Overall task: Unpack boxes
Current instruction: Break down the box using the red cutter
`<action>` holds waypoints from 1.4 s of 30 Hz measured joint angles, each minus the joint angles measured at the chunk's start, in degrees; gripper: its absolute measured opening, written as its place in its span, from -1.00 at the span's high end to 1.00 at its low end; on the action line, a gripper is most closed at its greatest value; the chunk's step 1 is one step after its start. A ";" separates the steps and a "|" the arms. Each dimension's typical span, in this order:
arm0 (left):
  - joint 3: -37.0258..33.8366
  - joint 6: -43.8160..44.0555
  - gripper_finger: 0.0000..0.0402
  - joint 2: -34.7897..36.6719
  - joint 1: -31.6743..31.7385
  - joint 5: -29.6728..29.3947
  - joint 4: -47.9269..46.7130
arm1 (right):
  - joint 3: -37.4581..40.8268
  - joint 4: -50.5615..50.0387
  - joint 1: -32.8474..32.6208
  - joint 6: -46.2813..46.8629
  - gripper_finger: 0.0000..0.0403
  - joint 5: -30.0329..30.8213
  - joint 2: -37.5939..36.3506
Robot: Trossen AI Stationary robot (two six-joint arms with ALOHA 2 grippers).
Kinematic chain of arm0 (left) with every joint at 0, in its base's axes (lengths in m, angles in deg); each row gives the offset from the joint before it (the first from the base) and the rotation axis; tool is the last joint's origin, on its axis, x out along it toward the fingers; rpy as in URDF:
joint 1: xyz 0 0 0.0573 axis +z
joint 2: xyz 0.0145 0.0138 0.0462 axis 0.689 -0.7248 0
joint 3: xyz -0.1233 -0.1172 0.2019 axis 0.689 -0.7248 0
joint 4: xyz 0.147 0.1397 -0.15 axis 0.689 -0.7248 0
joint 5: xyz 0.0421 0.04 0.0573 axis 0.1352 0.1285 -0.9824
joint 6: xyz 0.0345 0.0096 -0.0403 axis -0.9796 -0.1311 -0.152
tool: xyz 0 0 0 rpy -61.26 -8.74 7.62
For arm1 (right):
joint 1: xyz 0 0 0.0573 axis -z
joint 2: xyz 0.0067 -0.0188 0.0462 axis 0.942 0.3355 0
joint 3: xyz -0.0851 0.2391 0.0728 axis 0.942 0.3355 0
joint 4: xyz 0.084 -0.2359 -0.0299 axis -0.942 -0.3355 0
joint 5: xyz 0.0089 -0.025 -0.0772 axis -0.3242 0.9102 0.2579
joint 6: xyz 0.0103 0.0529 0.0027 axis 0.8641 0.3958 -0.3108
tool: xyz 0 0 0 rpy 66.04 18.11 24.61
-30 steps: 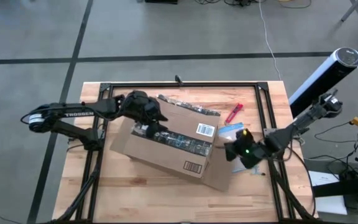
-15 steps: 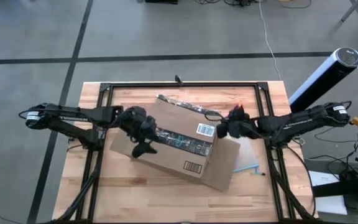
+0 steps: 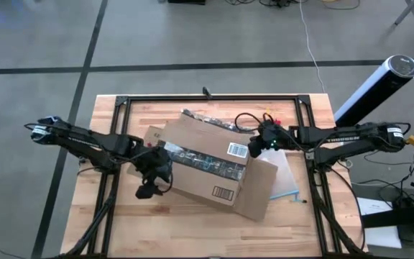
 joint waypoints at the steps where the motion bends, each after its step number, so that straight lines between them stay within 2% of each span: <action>1: -0.41 -0.01 -0.36 -0.32 0.01 -0.03 -0.50 | 0.00 0.18 0.00 -0.43 1.00 -1.17 0.00; 5: -2.81 -0.49 -0.36 -1.17 -0.18 1.69 -1.01 | 0.00 1.16 -0.02 -1.26 1.00 -4.83 0.00; 9: -3.51 -0.39 -0.34 -1.00 -1.38 3.63 -1.41 | 0.00 2.33 -0.02 -1.28 1.00 -5.71 0.00; 12: -2.04 -0.10 -0.23 -0.63 -2.02 2.93 -2.05 | 0.00 2.65 -0.02 -1.28 1.00 -5.72 0.00; 17: 0.95 0.14 0.08 -0.33 -2.23 2.88 -2.96 | 0.00 2.70 -0.02 -1.28 1.00 -5.71 0.58; 21: 1.25 -1.07 0.38 -0.31 -3.45 5.69 -3.44 | 0.00 3.36 -0.02 -1.36 1.00 -5.75 2.31; 28: 1.20 -2.79 0.95 -2.61 -6.19 6.10 -4.34 | 0.00 10.17 -0.02 -1.97 1.00 -8.94 6.50; 33: -0.04 -4.39 0.96 -7.84 -6.25 5.79 -4.39 | 0.00 15.31 -0.02 -2.03 1.00 -12.97 9.10; 38: -0.38 -5.66 0.99 -12.06 -5.67 -0.61 -8.78 | 0.00 17.47 -0.03 -1.98 1.00 -19.69 9.45; 42: -0.59 -6.41 1.00 -11.96 -3.99 -4.51 -13.05 | 0.02 17.73 -0.89 -0.27 1.00 -24.99 8.89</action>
